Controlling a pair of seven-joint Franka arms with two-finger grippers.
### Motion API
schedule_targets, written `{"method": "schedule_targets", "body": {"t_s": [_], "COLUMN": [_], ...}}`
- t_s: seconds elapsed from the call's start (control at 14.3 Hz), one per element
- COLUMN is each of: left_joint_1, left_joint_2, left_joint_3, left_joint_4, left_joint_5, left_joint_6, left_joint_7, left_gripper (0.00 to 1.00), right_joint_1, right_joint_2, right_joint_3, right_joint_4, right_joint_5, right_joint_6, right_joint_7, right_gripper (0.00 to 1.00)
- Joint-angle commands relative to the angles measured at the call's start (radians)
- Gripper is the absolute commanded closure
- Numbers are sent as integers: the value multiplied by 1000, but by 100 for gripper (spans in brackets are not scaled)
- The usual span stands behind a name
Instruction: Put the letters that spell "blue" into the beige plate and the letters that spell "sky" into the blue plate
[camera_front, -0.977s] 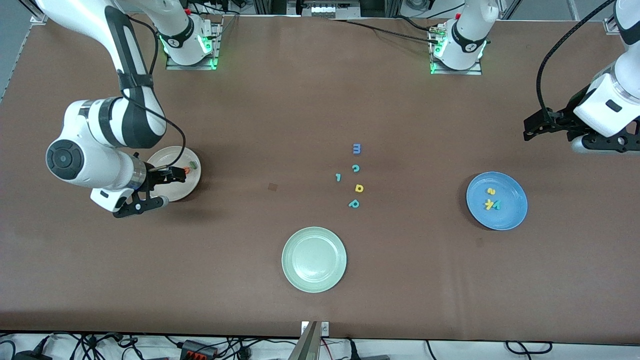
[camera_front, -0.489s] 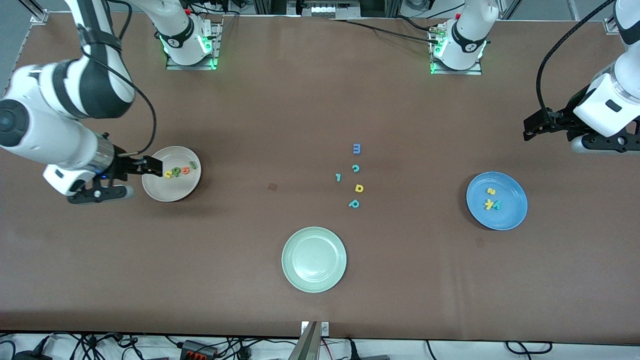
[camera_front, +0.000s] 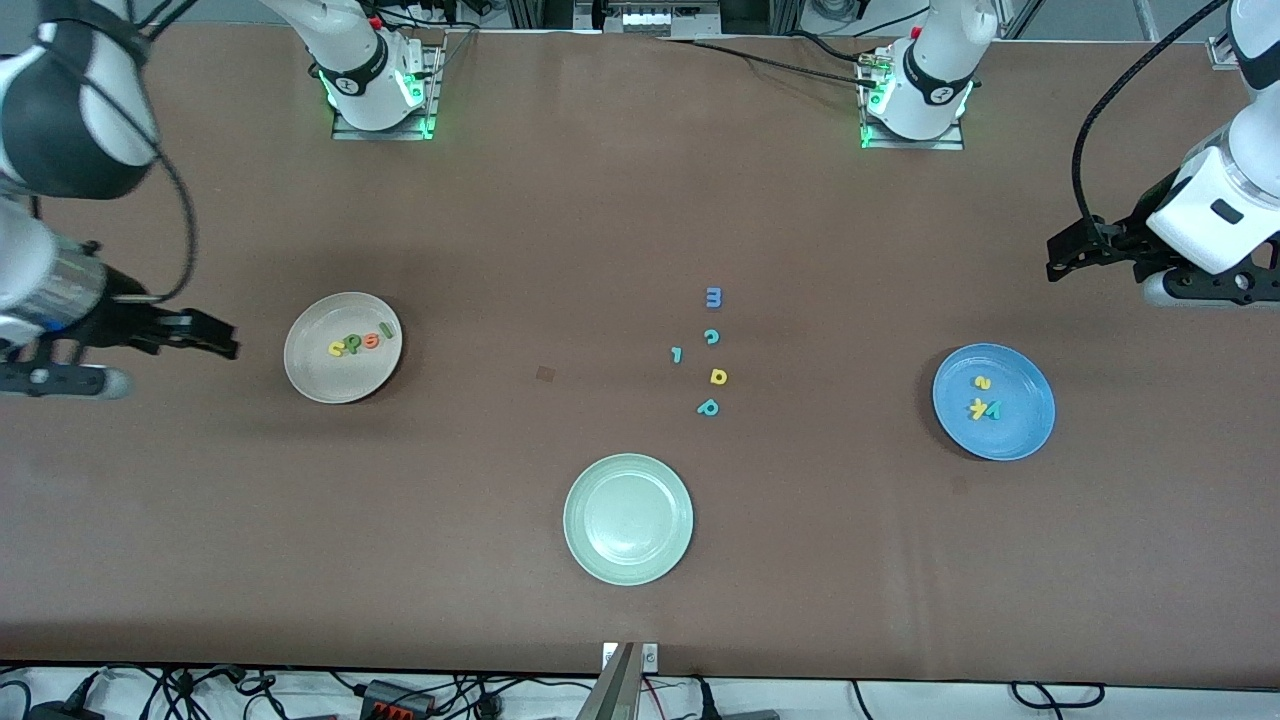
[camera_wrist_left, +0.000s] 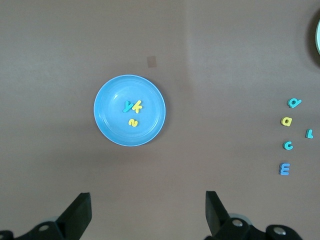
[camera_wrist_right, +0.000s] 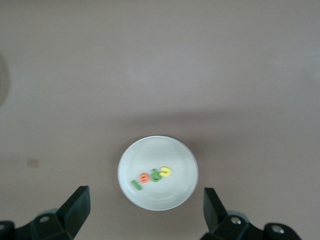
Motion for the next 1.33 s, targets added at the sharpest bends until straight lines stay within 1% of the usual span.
{"method": "schedule_targets", "body": {"t_s": [0.0,0.14,0.21,0.35,0.56,0.7,0.91,0.98,1.12,1.26], "left_joint_1": [2,2,2,2,2,2,2,2,2,2], "left_joint_2": [0,0,0,0,0,0,0,0,0,0], "left_joint_3": [0,-1,0,0,0,0,0,0,-1,0], "left_joint_4": [19,19,19,19,19,19,19,19,19,19], "left_joint_5": [-15,-15,-15,-15,-15,-15,-15,-15,-15,-15], "left_joint_6": [-20,-20,-20,-20,-20,-20,-20,-20,-20,-20], "left_joint_7": [6,8,8,8,8,8,8,8,8,8], "left_gripper": [0,0,0,0,0,0,0,0,0,0], "right_joint_1": [-74,-79,-86,-88,-83,-82,-82,-82,-83,-82], "right_joint_2": [-62,-69,-69,-69,-70,-92,-197,-223,-228,-230], "right_joint_3": [30,27,27,28,32,35,35,33,33,33], "right_joint_4": [5,76,106,122,117,81,-94,-129,-136,-136], "right_joint_5": [-9,-14,-15,-38,-43,-45,-46,-46,-46,-46], "right_joint_6": [-56,-155,-179,-190,-191,-190,-112,-93,-93,-93], "right_joint_7": [-18,-72,-81,-86,-80,-78,-80,-84,-128,-124], "right_gripper": [0,0,0,0,0,0,0,0,0,0]}}
